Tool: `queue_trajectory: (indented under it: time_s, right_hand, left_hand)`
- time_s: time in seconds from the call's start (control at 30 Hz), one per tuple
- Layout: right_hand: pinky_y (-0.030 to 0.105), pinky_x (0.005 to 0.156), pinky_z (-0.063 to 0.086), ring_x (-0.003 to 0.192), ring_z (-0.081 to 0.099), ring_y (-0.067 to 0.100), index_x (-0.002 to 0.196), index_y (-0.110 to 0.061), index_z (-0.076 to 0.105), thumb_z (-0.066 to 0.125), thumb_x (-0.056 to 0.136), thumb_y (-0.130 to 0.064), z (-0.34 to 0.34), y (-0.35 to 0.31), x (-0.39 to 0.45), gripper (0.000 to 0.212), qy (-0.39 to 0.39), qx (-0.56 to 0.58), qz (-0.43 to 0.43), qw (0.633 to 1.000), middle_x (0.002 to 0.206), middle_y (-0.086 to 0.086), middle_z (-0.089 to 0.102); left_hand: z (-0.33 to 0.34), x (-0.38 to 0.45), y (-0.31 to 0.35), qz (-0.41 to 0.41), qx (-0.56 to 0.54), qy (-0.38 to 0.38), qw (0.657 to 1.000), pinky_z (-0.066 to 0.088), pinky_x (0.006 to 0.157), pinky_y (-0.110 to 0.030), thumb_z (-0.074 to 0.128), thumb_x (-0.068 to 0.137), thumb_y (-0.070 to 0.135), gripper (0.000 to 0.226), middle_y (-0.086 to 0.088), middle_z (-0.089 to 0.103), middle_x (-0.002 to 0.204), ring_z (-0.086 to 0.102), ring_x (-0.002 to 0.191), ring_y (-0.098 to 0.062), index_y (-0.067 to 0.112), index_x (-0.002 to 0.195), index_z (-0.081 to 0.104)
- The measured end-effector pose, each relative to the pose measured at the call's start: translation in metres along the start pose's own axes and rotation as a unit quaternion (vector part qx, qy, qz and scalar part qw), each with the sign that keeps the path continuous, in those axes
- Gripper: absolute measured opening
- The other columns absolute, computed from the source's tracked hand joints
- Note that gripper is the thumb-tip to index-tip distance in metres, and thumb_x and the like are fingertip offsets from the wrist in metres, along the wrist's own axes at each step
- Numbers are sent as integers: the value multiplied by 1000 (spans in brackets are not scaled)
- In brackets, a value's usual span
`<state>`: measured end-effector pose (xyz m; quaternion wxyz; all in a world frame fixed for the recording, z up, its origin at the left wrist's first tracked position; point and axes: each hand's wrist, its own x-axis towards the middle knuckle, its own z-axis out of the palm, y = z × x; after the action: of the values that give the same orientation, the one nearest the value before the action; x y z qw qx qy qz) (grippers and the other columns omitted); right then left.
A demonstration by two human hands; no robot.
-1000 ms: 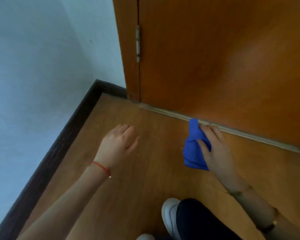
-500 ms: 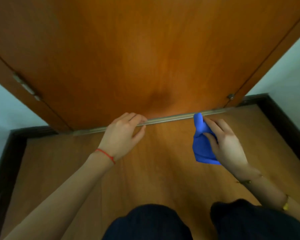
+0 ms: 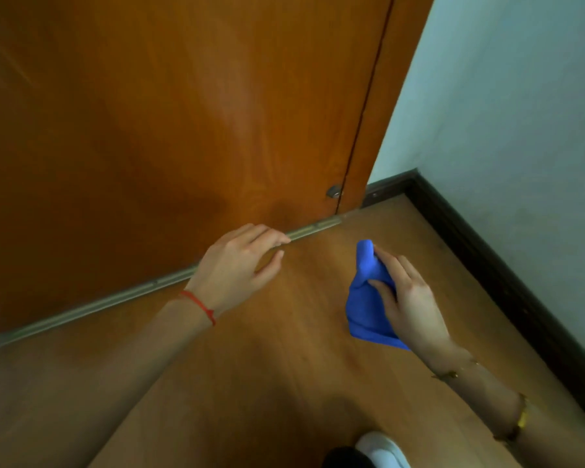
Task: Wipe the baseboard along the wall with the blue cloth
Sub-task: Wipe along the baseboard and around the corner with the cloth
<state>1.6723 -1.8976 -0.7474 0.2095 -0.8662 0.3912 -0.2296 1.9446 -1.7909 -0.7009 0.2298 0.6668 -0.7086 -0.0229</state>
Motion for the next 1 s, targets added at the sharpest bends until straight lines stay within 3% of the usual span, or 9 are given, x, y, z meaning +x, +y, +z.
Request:
queue_trajectory:
  time_s: [0.07,0.23,0.5,0.7,1.0]
  right_hand:
    - [14,84,39,103,54,7,131,-19,47,59,95,-10,-14,19,5,39,14,31,31,999,117,-8,56]
    - [16,81,43,98,54,5,124,-23,45,55,98,-20,-44,61,13,28,46,43,59,996,114,-8,55]
    - [33,81,52,101,56,14,128,-15,51,55,96,-17,-56,96,22,33,81,37,90,992,121,0,53]
    - [30,80,51,102,54,12,129,-17,51,56,97,-17,-49,115,2,33,119,15,128,985,121,-2,52]
    - [36,79,54,102,54,16,133,-13,52,53,97,-19,-53,143,-64,36,158,-76,236,956,122,3,52]
  left_hand:
    - [8,26,13,9,3,-5,1000,46,78,-17,43,98,33,32,4,67,103,62,96,-11,17,112,67]
    - [19,79,42,36,1,-27,999,52,74,-22,42,99,31,34,1,68,103,63,93,-12,14,113,67]
    - [35,117,55,58,11,-80,995,43,79,-17,40,100,33,36,1,68,108,63,97,-11,16,116,67]
    - [95,146,58,89,-43,-100,990,55,85,-27,51,97,27,30,-2,69,113,65,104,-16,14,119,67]
    - [197,178,95,202,-132,-151,959,53,89,-22,56,95,25,28,1,67,115,63,107,-11,17,120,66]
